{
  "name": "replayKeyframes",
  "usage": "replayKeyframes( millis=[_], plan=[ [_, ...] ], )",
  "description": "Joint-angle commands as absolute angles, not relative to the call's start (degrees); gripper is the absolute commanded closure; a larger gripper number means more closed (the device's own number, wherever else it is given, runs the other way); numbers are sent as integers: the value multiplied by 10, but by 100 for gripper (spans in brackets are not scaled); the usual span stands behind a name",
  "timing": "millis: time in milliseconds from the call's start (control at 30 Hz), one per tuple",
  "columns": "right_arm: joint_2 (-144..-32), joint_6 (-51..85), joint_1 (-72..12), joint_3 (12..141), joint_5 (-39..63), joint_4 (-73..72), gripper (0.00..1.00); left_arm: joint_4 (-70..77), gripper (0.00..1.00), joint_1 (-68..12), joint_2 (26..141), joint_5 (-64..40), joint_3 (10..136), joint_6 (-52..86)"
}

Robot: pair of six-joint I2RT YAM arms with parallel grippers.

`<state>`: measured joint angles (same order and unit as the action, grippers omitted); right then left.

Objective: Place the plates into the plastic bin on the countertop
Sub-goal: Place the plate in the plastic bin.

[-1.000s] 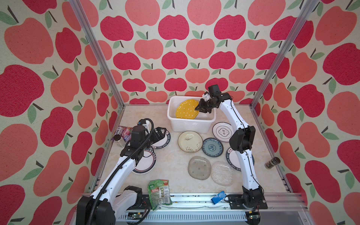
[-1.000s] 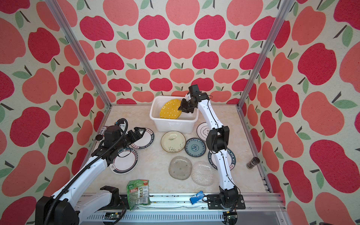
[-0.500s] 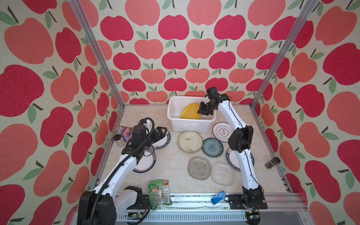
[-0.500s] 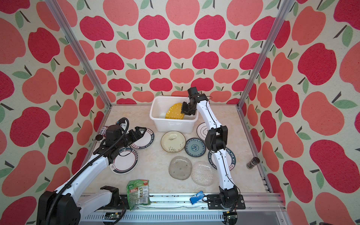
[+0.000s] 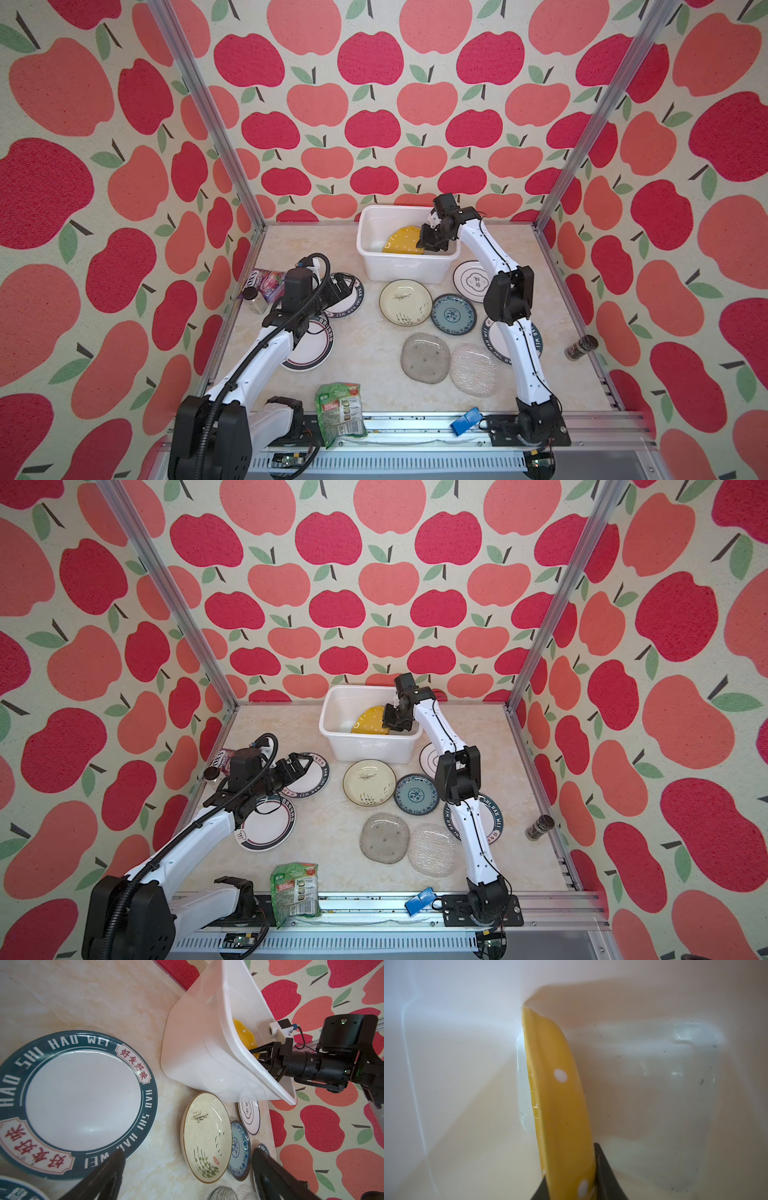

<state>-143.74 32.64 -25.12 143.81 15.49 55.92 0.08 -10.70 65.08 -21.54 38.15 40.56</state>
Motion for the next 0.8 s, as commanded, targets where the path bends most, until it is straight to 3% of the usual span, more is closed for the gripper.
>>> replayKeyframes(
  millis=[0, 100, 767],
  plan=[
    [-1446, 337, -259, 1475, 202, 551, 71, 13, 3, -102, 656, -227, 374, 400],
    [-1456, 340, -259, 1490, 215, 558, 53, 15, 2, -98, 654, -229, 371, 400],
    [-1377, 302, -259, 1441, 138, 614, 50, 18, 1, -96, 626, -227, 349, 406]
  ],
)
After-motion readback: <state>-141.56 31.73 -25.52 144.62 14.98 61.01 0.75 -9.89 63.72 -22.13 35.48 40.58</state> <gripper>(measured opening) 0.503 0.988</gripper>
